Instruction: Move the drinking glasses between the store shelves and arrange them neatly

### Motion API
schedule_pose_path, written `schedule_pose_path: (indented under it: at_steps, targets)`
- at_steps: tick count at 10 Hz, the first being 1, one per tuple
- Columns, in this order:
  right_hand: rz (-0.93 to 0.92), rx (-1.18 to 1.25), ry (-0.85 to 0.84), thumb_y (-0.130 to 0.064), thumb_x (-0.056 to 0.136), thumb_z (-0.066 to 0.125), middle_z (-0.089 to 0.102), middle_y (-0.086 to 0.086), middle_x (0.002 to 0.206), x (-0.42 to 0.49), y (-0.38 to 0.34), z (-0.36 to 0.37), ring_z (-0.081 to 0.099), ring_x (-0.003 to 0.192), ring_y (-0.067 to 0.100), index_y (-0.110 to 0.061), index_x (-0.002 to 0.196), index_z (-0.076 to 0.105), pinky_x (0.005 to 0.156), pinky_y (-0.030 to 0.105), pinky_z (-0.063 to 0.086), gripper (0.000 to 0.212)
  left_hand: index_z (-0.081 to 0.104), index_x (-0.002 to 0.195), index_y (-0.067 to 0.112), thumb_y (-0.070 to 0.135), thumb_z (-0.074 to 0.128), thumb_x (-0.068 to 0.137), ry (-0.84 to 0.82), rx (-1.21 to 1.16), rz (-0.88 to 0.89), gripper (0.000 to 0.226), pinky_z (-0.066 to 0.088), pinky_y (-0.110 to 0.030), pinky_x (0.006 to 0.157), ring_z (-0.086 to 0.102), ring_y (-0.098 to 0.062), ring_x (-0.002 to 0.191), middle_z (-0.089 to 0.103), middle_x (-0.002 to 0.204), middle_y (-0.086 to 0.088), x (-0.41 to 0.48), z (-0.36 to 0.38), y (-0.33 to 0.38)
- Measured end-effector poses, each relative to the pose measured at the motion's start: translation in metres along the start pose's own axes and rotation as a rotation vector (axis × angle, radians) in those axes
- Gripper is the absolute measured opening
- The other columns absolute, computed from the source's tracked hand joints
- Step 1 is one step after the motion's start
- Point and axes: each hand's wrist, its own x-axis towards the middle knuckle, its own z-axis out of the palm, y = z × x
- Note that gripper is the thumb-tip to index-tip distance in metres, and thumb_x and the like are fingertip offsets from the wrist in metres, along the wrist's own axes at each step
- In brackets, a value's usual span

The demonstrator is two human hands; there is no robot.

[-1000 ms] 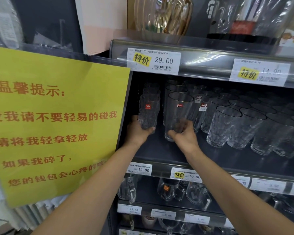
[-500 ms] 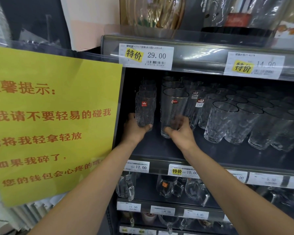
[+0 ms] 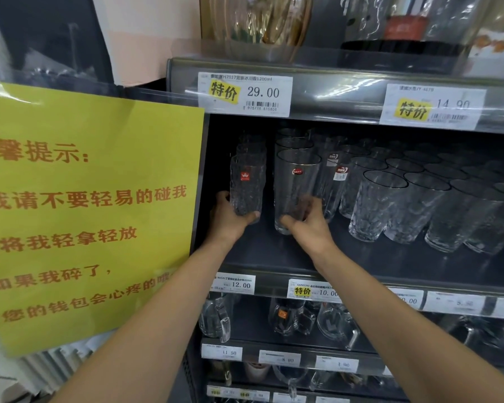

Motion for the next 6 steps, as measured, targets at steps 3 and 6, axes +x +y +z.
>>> schedule_pose_path:
  at_steps: [3,6]
  targets:
    - [0.085,-0.121,-0.141,-0.034,0.082,0.076,0.060,-0.004,0.131,-0.004,0.002,-0.023,0.056,0.120,0.015,-0.019,0.148,0.031,0.098,0.026,0.040,0.082,0.050,0.128,0.003,0.023,0.083,0.078,0.034,0.056,-0.104,0.064,0.045,-0.029,0.082,0.059,-0.030,0.116,0.061,0.128,-0.014,-0.007,0.003,0.003]
    - [0.032,-0.444,-0.176,-0.030,0.089,0.069,0.062,-0.001,0.130,-0.049,0.013,-0.084,0.057,0.122,0.018,-0.016,0.135,0.051,0.107,0.034,0.044,0.051,0.071,0.102,0.013,0.024,0.064,0.093,-0.059,0.209,-0.081,0.016,0.048,-0.029,0.077,0.060,-0.022,0.090,0.066,0.097,-0.006,-0.055,0.001,0.020]
